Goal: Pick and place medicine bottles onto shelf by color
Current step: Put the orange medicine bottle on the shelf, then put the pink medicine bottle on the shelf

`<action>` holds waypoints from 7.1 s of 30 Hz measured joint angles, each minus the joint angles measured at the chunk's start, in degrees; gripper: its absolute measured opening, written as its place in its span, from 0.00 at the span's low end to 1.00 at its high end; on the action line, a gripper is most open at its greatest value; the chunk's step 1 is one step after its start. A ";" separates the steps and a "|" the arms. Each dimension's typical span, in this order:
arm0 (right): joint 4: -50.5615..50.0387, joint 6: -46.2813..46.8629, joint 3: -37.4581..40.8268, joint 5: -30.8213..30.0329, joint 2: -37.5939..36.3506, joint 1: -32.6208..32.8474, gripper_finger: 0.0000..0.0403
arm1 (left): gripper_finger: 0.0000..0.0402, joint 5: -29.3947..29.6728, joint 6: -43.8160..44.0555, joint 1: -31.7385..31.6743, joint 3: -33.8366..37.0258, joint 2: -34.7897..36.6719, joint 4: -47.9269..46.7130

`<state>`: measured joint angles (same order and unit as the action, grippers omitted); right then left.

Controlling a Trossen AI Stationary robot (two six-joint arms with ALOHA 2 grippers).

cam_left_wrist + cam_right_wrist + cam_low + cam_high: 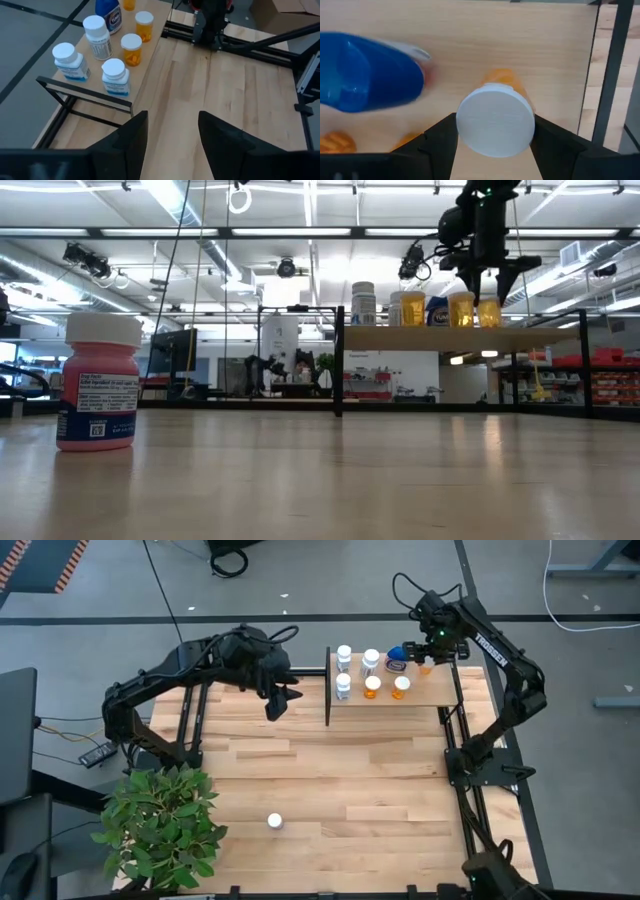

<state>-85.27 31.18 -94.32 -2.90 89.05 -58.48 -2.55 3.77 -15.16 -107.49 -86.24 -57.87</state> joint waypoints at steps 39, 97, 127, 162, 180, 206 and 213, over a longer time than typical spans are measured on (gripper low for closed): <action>1.87 0.20 0.00 1.27 2.21 -4.79 0.61 | 0.45 0.00 1.00 0.00 0.01 0.00 -0.89; -4.77 17.39 -14.53 -0.06 -5.59 18.44 0.66 | 0.43 -1.72 -0.42 0.00 0.01 0.00 -3.85; -4.75 33.93 -14.01 -7.64 -6.24 70.16 0.66 | 0.59 -3.91 12.39 20.50 9.64 -2.05 -17.19; -4.75 54.35 -14.01 -27.77 -6.36 100.21 0.66 | 0.72 5.49 8.77 42.51 40.53 -3.29 15.74; -4.75 55.19 -14.01 -27.75 -6.33 100.19 0.66 | 0.71 2.71 4.50 41.94 40.53 -11.41 15.66; -4.75 49.70 -14.01 -30.62 -6.33 104.15 0.66 | 0.46 2.73 9.82 33.91 30.50 -11.29 16.77; -3.84 43.38 -14.03 -35.96 -5.38 107.36 0.66 | 0.46 0.21 5.99 30.28 15.17 -11.22 16.21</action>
<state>-89.11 74.56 -108.36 -38.87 83.67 48.88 -2.34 9.76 15.12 -92.33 -97.46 -41.66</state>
